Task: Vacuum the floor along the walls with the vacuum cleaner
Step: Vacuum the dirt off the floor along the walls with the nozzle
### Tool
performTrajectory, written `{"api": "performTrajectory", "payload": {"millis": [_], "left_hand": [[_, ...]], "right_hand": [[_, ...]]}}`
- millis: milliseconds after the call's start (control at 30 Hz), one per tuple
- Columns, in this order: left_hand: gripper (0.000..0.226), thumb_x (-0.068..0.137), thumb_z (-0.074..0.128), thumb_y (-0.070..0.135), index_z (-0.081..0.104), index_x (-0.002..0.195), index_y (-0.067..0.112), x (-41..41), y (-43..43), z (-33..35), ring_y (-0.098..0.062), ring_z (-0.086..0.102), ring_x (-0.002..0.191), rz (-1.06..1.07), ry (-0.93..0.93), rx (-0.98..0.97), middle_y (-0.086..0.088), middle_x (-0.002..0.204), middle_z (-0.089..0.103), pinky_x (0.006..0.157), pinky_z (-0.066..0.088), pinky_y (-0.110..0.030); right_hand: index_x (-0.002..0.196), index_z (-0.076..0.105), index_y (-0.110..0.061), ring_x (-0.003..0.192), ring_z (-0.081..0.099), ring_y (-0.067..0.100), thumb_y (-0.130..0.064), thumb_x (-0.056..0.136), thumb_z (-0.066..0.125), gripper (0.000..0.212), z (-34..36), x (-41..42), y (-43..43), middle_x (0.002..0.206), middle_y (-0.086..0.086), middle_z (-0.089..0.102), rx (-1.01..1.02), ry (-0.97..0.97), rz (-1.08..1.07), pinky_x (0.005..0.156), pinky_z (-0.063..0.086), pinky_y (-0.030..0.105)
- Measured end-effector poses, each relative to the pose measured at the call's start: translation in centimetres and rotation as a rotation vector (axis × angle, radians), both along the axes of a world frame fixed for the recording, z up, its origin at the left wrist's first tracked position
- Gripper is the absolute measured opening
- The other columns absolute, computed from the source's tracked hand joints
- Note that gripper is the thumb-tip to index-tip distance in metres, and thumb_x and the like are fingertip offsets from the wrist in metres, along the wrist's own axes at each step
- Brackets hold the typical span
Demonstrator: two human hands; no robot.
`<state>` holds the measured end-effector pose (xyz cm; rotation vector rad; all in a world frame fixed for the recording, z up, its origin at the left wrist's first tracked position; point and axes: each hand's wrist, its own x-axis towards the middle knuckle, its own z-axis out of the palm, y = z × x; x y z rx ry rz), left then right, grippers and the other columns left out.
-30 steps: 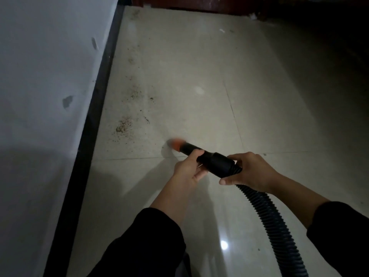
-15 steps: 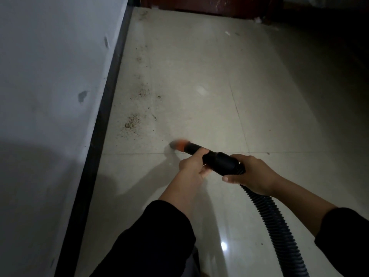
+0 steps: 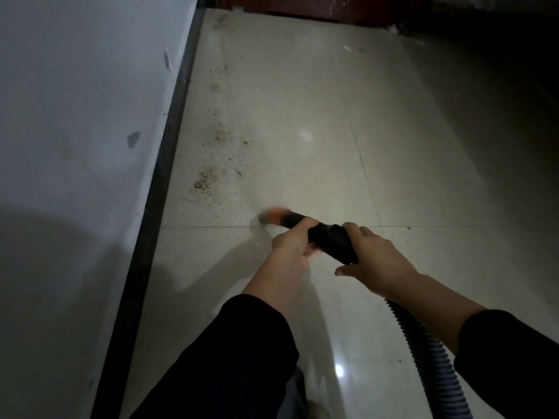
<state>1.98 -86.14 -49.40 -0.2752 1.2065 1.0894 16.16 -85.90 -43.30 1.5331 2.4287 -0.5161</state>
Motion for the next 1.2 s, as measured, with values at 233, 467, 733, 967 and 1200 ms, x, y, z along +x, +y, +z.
{"api": "performTrajectory", "payload": {"millis": [233, 467, 733, 967, 1200], "left_hand": [[0.047, 0.079, 0.079, 0.012, 0.060, 0.121, 0.001, -0.9, 0.4, -0.3, -0.026, 0.073, 0.085, 0.007, 0.019, 0.017, -0.016, 0.105, 0.072, 0.077, 0.061, -0.035], [0.050, 0.079, 0.080, 0.013, 0.058, 0.122, 0.001, -0.2, 0.8, -0.2, -0.026, 0.073, 0.082, -0.033, 0.028, 0.042, -0.016, 0.104, 0.072, 0.083, 0.060, -0.038], [0.049, 0.081, 0.078, 0.013, 0.058, 0.123, 0.001, -0.6, 0.8, 0.3, -0.026, 0.073, 0.084, -0.002, 0.007, 0.052, -0.016, 0.105, 0.073, 0.081, 0.060, -0.038], [0.049, 0.082, 0.078, 0.016, 0.058, 0.124, 0.002, -1.6, 0.4, 0.7, -0.023, 0.072, 0.079, 0.018, 0.018, 0.043, -0.016, 0.111, 0.071, 0.068, 0.062, -0.031], [0.050, 0.082, 0.077, 0.018, 0.058, 0.125, 0.002, -2.6, -0.4, 1.2, -0.021, 0.071, 0.075, 0.051, 0.029, 0.025, -0.015, 0.110, 0.072, 0.070, 0.061, -0.031]], "right_hand": [[0.133, 0.040, -0.022, 0.100, 0.055, 0.023, -0.038, 0.075, 0.081, 0.073, 0.0, -0.3, 1.4, 0.117, 0.003, 0.058, -0.039, 0.082, 0.022, 0.081, 0.046, 0.032], [0.127, 0.045, -0.023, 0.093, 0.054, 0.021, -0.042, 0.075, 0.080, 0.066, 0.2, 0.5, 1.7, 0.109, 0.002, 0.060, -0.025, 0.089, 0.000, 0.073, 0.044, 0.030], [0.117, 0.048, -0.021, 0.086, 0.053, 0.019, -0.039, 0.076, 0.080, 0.056, 0.7, -0.3, 2.6, 0.100, -0.001, 0.058, -0.013, 0.087, 0.056, 0.065, 0.037, 0.028], [0.112, 0.048, -0.023, 0.083, 0.052, 0.018, -0.040, 0.075, 0.080, 0.052, 1.0, -1.3, 3.2, 0.096, -0.003, 0.057, -0.021, 0.084, 0.111, 0.058, 0.033, 0.019], [0.110, 0.049, -0.021, 0.085, 0.053, 0.018, -0.040, 0.074, 0.080, 0.052, 0.6, -2.2, 3.0, 0.097, -0.004, 0.056, -0.038, 0.101, 0.132, 0.064, 0.037, 0.028]]}}
